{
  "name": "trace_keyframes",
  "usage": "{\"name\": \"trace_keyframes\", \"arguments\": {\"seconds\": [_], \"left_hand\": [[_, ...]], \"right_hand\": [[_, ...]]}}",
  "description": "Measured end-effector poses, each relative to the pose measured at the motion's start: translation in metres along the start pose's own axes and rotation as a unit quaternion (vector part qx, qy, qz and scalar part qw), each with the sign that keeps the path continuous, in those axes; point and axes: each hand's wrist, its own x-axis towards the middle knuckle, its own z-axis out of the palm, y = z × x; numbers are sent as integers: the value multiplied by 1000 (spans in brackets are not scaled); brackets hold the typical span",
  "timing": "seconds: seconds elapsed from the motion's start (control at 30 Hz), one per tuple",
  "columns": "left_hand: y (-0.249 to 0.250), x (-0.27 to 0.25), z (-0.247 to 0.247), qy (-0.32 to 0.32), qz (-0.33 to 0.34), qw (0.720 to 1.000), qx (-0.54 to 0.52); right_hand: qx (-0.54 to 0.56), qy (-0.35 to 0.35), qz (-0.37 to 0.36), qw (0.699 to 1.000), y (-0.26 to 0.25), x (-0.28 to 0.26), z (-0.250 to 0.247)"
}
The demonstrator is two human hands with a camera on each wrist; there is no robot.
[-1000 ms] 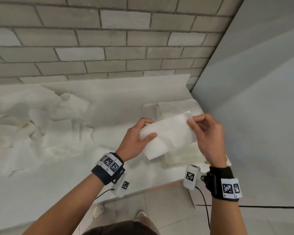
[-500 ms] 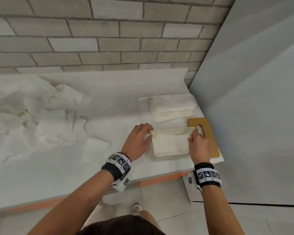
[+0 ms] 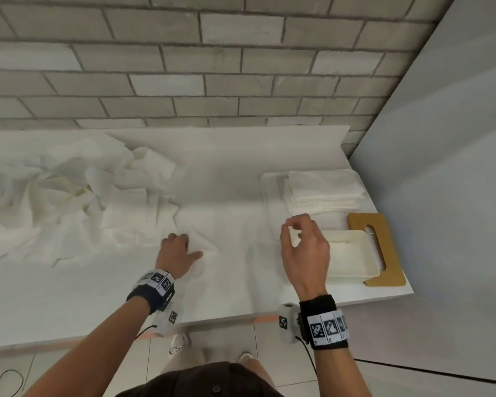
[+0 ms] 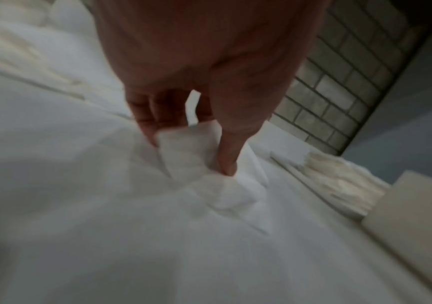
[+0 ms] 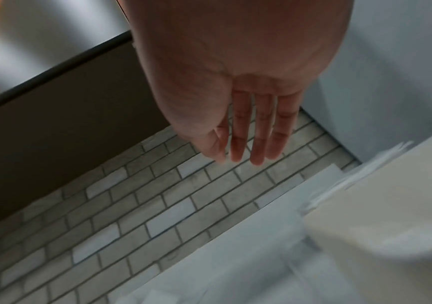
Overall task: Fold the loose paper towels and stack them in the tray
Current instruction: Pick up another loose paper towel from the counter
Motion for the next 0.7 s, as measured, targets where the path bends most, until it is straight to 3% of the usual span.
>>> {"name": "trace_keyframes", "arguments": {"seconds": [0.17, 0.33, 0.4, 0.53, 0.7], "left_hand": [[28, -2, -8, 7, 89, 988, -127], [66, -20, -44, -91, 255, 949, -161], [84, -27, -58, -94, 284, 944, -137], [116, -46, -90, -37, 314, 941, -123], [153, -64, -115, -3, 407, 913, -37]], "right_hand": [[52, -137, -25, 989, -20, -3, 29], [60, -295, -127, 945, -22, 2, 28], [94, -339, -120, 928, -21, 4, 25], [123, -327, -62, 935, -11, 5, 8], [123, -296, -5, 947, 8, -2, -26]]}}
